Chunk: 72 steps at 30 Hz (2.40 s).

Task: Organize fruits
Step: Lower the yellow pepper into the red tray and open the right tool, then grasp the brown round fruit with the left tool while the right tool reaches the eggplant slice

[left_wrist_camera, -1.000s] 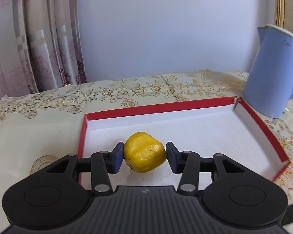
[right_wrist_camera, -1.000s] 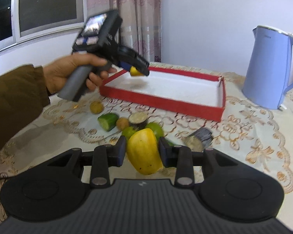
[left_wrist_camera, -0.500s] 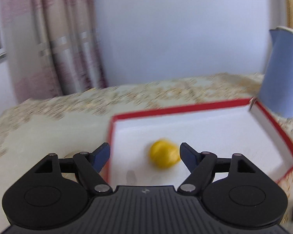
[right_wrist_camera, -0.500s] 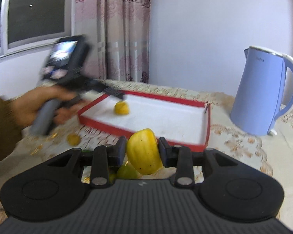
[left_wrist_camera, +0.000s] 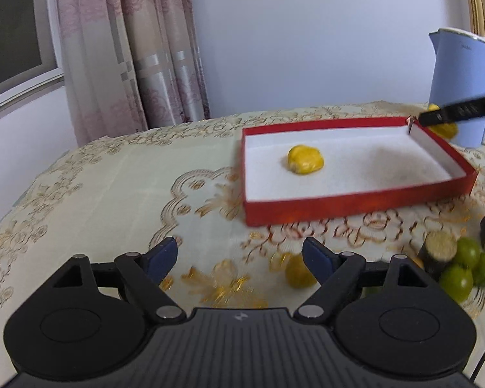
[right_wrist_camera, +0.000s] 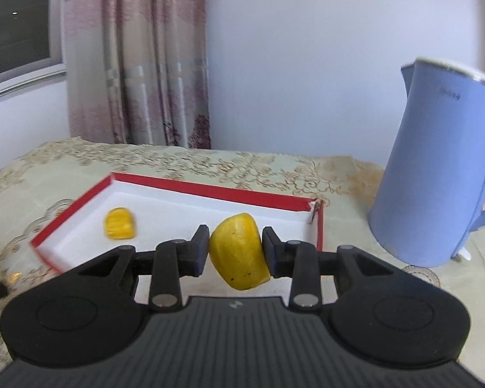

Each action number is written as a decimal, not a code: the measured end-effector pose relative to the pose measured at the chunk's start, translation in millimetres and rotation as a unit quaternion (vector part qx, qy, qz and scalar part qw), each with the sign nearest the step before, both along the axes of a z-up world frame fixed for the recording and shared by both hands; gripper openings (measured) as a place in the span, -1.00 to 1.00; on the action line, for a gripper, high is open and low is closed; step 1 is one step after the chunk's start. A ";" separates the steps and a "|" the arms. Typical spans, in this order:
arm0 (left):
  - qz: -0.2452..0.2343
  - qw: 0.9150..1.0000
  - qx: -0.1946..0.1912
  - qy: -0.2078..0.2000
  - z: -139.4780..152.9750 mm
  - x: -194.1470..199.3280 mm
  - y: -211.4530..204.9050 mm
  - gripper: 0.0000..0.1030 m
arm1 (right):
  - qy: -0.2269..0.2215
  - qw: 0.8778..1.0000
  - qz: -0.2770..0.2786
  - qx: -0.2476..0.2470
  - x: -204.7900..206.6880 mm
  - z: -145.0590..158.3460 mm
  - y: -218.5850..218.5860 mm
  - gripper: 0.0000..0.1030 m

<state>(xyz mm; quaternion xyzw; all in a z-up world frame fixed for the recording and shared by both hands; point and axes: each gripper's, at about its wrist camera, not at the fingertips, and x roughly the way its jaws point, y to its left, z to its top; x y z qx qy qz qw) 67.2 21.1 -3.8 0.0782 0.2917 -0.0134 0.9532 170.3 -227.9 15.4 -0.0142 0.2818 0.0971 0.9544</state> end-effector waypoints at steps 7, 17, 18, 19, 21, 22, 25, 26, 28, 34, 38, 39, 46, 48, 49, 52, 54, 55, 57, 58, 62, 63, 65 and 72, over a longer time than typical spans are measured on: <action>0.007 1.000 -0.003 0.002 -7.1 -3.7 7.1 0.65 | 0.036 0.999 -0.012 -0.031 42.8 -15.6 3.0 -0.35; -0.003 1.000 0.001 -0.009 -8.0 -9.8 9.6 0.65 | 0.045 0.997 -0.035 -0.058 37.5 -24.7 4.6 0.13; -0.009 1.000 0.003 -0.011 -8.1 -11.0 7.6 0.65 | 0.032 0.997 -0.032 -0.058 27.2 -18.0 5.1 0.13; -0.018 1.000 0.006 -0.012 -8.2 -12.4 4.9 0.65 | 0.017 0.998 -0.030 -0.057 14.8 -10.3 4.8 0.13; -0.036 0.999 0.008 -0.017 -7.7 -16.4 -0.5 0.65 | -0.013 0.998 -0.030 -0.054 -13.4 3.7 2.7 0.14; -0.046 0.999 0.008 -0.021 -7.2 -18.7 -3.2 0.65 | -0.029 0.998 -0.029 -0.052 -31.1 9.7 1.5 0.15; -0.069 0.997 0.011 -0.031 -6.7 -21.7 -9.0 0.65 | -0.059 0.996 -0.036 -0.057 -78.8 18.8 -2.5 0.22; -0.074 0.997 0.011 -0.033 -7.2 -21.4 -10.3 0.65 | -0.064 0.996 -0.041 -0.056 -92.9 18.4 -4.4 0.22; -0.083 0.996 0.010 -0.031 -8.9 -19.7 -12.6 0.65 | -0.075 0.995 -0.056 -0.044 -114.2 15.2 -9.5 0.22; -0.094 0.995 0.007 -0.024 -14.0 -15.1 -15.8 0.65 | -0.086 0.994 -0.068 0.012 -138.3 -0.8 -26.3 0.23; -0.091 0.995 0.017 -0.020 -17.0 -7.8 -20.3 0.65 | -0.076 0.995 -0.056 0.029 -134.4 -10.0 -29.9 0.24; -0.089 0.996 0.021 -0.019 -17.8 -5.6 -21.5 0.65 | -0.071 0.995 -0.053 0.034 -132.4 -11.9 -30.5 0.25; -0.089 0.996 0.003 0.016 -27.4 5.8 -20.2 0.13 | -0.059 0.997 -0.051 0.024 -132.8 -17.3 -33.8 0.25; -0.093 0.995 -0.001 0.024 -30.7 7.4 -20.6 0.04 | -0.060 0.997 -0.049 0.020 -133.6 -17.0 -33.4 0.25; -0.094 0.995 -0.003 0.026 -31.9 7.7 -21.1 -0.02 | -0.061 0.997 -0.048 0.019 -133.7 -16.4 -32.9 0.25; -0.099 0.995 -0.012 0.027 -32.6 8.6 -21.5 -0.15 | -0.062 0.997 -0.040 0.014 -134.9 -15.8 -31.4 0.25; -0.102 0.994 -0.019 0.027 -32.7 9.7 -21.4 -0.23 | -0.061 0.997 -0.036 0.008 -135.4 -15.5 -30.5 0.25; -0.105 0.994 -0.024 0.029 -33.0 10.5 -20.9 -0.33 | -0.060 0.998 -0.033 0.005 -135.6 -15.5 -30.1 0.25; -0.109 0.993 -0.033 0.032 -33.3 10.7 -20.5 -0.42 | -0.059 0.998 -0.027 -0.002 -136.4 -15.2 -29.1 0.25; -0.112 0.993 -0.034 0.031 -33.4 10.3 -21.2 -0.45 | -0.059 0.998 -0.024 -0.006 -137.0 -14.8 -28.6 0.25; -0.106 0.993 -0.037 0.028 -33.6 9.2 -20.5 -0.46 | -0.061 0.997 -0.012 -0.037 -140.0 -14.4 -28.5 0.24; -0.101 0.994 -0.039 0.025 -33.4 9.1 -19.0 -0.46 | -0.063 0.997 -0.009 -0.051 -141.7 -14.4 -29.1 0.24; -0.089 0.995 -0.042 0.018 -31.8 9.0 -14.8 -0.46 | -0.062 0.996 -0.003 -0.066 -143.4 -14.9 -31.8 0.23; -0.069 0.996 -0.059 -0.009 -22.7 6.4 -3.2 -0.46 | -0.030 0.995 0.051 -0.085 -142.8 -25.6 -29.5 0.19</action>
